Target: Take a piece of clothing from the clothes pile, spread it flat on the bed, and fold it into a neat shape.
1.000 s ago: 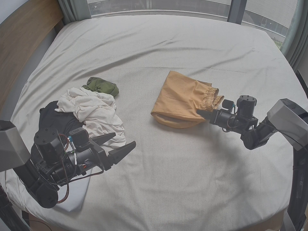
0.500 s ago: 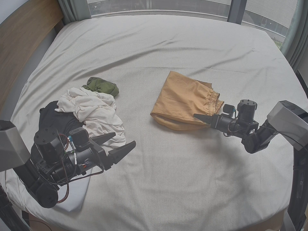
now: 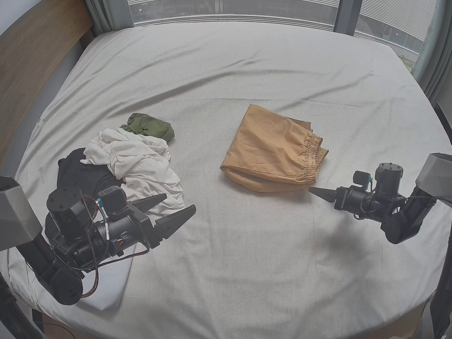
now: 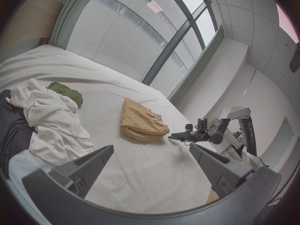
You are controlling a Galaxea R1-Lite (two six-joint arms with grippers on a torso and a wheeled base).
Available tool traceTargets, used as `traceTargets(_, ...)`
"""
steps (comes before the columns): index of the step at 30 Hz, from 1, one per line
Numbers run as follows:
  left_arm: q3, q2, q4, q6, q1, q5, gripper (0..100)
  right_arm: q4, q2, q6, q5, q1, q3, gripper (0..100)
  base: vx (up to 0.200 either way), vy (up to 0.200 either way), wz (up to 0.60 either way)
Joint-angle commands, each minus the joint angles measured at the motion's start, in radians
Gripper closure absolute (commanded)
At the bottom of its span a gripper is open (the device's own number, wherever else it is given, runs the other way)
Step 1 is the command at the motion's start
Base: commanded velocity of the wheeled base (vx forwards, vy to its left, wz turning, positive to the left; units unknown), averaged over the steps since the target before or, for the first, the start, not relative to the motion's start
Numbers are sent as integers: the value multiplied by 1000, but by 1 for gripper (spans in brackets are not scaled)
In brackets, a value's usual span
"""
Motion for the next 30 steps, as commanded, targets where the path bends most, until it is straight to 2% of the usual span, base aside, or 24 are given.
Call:
traceTargets(1, 78, -166, -1, -61, -10, -1, 0, -88, -245, -9, 3, -29, 212, 0, 0, 0, 0)
traceTargets(7, 194, -419, 21, -112, -100, 8, 0, -79, -512, -4, 25, 15, 361, 0, 0, 0, 0)
traceTargets(14, 313, -588, 62, -116, -110, 51, 0, -77, -734, -3, 22, 137, 522, 0, 0, 0, 0)
traceTargets(17, 313, -716, 165, -144, -125, 54, 0, -77, -789, -4, 22, 152, 575, 0, 0, 0, 0)
traceTargets(22, 313, -917, 369, -139, -168, 56, 0, -74, -874, -4, 22, 152, 611, 0, 0, 0, 0)
traceTargets(23, 313, -917, 369, -139, -168, 56, 0, -74, -877, -4, 22, 152, 611, 0, 0, 0, 0)
traceTargets(24, 313, -1002, 458, -139, -166, 56, 0, -56, -923, -4, 22, 152, 633, 0, 0, 0, 0)
traceTargets(27, 313, -1095, 562, -139, -163, 63, 0, -19, -984, -15, 20, 152, 662, 0, 0, 0, 0)
traceTargets(30, 312, -1264, 760, -139, -160, 97, 0, 70, -1110, -24, 20, 150, 676, 0, 0, 0, 0)
